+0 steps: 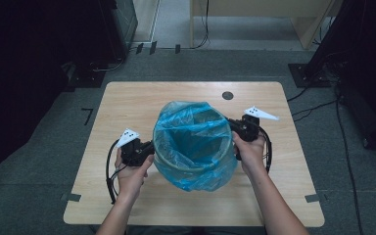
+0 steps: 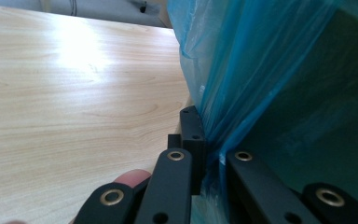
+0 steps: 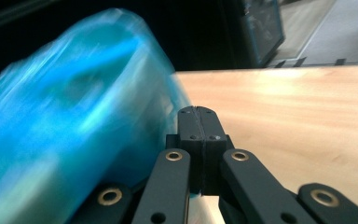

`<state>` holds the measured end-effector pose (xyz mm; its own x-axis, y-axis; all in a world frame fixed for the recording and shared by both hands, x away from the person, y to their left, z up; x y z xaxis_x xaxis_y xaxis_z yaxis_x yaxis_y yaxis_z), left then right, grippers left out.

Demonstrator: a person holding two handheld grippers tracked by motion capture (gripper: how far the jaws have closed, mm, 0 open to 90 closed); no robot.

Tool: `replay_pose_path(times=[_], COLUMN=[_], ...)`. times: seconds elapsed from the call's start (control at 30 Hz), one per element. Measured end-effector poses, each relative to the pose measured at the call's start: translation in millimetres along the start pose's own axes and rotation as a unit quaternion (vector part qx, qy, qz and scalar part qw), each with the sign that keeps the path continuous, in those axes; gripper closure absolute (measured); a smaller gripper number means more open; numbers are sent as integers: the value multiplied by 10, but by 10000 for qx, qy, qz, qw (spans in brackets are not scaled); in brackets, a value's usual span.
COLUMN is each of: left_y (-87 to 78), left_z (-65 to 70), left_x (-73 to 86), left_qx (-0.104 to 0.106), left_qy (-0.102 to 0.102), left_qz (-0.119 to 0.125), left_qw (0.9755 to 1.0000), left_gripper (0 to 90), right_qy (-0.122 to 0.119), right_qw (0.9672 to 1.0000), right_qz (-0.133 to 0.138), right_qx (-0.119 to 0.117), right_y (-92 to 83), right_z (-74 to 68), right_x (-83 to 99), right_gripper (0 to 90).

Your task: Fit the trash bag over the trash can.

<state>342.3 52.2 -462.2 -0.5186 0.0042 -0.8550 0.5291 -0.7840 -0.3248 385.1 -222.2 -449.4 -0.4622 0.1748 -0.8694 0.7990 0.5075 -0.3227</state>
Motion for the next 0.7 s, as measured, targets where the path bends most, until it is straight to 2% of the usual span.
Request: replay_pose_path(times=[0.03, 0.1, 0.2, 0.33, 0.47, 0.53, 0.57, 0.67, 0.7], left_y=[0, 7, 39, 90, 185, 239, 254, 288, 304], left_z=[-4, -9, 4, -7, -50, -76, -86, -107, -113], left_x=[-1, 4, 0, -40, 12, 63, 75, 93, 94], left_qx=[2, 76, 53, 197, -28, -103, -92, -116, -151], left_qy=[-12, -78, -95, -405, -236, -253, -308, -342, -322], left_qz=[-3, -7, -49, -360, -788, -794, -758, -760, -793], left_qw=[10000, 9999, 9999, 9983, 9966, 9965, 9966, 9965, 9962], left_gripper=[898, 899, 899, 899, 897, 895, 896, 891, 889], right_qy=[-130, -230, -222, -451, -671, -862, -827, -354, -223], right_qw=[9998, 9997, 9997, 9986, 9963, 9947, 9954, 9992, 9995], right_qz=[28, 46, 75, -68, -191, -187, -203, -190, -214], right_qx=[123, 93, 48, 276, 506, 531, 445, 8, -1], right_y=[-51, -127, -231, -276, -200, -139, -97, -17, 9], right_z=[-30, -55, -52, -58, -21, -2, 17, 69, 105], right_x=[50, 95, 166, 155, 56, 28, 31, 75, 98], right_gripper=[900, 900, 900, 900, 900, 900, 900, 900, 900])
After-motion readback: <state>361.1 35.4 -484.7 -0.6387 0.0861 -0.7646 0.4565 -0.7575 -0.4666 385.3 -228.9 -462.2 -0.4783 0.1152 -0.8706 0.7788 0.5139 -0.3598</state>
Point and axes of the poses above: each handheld gripper's, and its own axes: y roughly forward along the jaws, x roughly out of its underside, z roughly to its right, the point moved 6 cm from there along y, roughly forward along the jaws, and after that the axes turned 13 degrees about x, right-handed, at the moved point
